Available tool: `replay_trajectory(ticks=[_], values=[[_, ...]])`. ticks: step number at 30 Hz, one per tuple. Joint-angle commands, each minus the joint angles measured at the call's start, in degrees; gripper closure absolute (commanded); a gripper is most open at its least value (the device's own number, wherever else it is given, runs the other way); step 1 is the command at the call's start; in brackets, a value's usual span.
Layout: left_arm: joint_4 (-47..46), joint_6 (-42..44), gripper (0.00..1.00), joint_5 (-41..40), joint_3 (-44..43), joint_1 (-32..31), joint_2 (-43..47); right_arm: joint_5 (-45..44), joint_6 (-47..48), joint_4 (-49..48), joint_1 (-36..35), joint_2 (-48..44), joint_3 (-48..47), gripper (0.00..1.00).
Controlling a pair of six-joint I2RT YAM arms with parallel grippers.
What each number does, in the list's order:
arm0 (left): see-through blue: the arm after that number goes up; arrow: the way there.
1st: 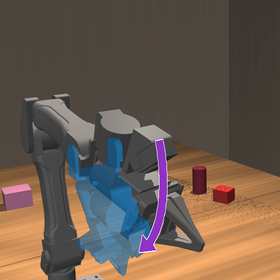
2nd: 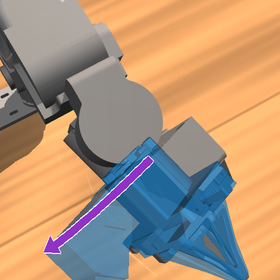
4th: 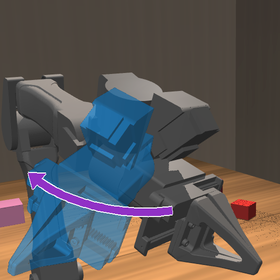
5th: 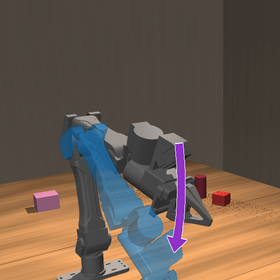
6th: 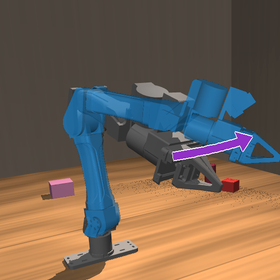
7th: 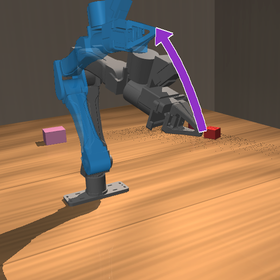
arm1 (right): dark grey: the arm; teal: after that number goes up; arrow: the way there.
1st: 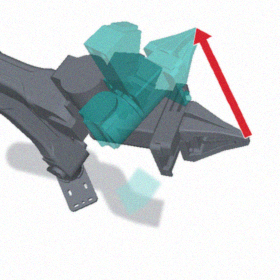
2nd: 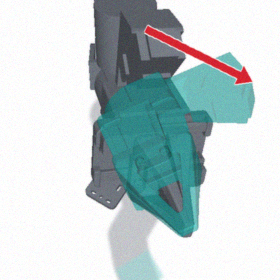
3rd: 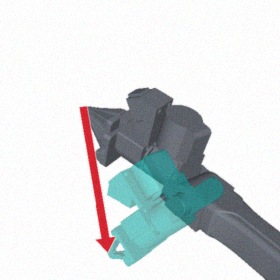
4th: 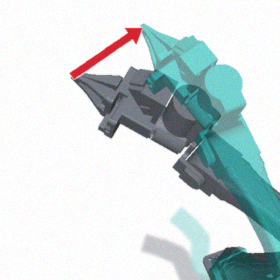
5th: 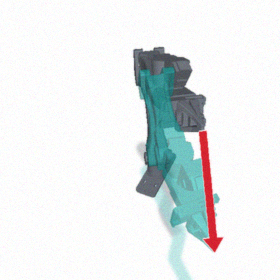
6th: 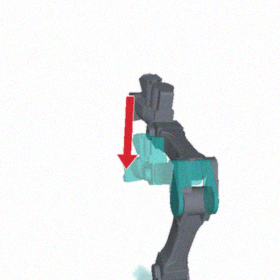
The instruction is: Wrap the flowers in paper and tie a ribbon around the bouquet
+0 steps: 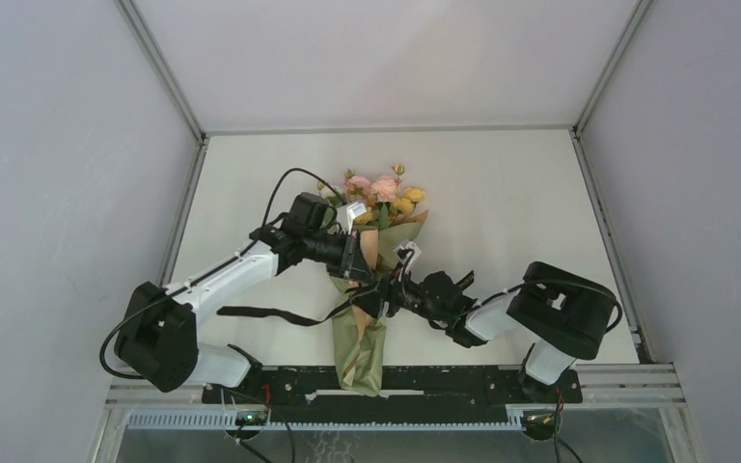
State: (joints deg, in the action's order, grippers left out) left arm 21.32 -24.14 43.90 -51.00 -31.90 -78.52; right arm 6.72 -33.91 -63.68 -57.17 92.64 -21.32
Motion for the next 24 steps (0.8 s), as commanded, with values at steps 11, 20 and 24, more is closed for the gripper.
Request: replay_trajectory(ticks=[11,20,24], values=[[-5.7,-3.4,1.00,2.9,2.1,0.7,2.3,1.6,-2.4,-5.0,1.1,4.1,-5.2,0.85],[9.1,13.5,0.39,3.7,-2.9,8.8,6.8,5.9,-2.6,1.7,1.3,-2.6,-5.3,1.00],[23.8,36.4,0.34,2.6,-5.9,13.5,13.3,8.8,-4.7,5.2,1.4,-5.1,-5.6,1.00]])
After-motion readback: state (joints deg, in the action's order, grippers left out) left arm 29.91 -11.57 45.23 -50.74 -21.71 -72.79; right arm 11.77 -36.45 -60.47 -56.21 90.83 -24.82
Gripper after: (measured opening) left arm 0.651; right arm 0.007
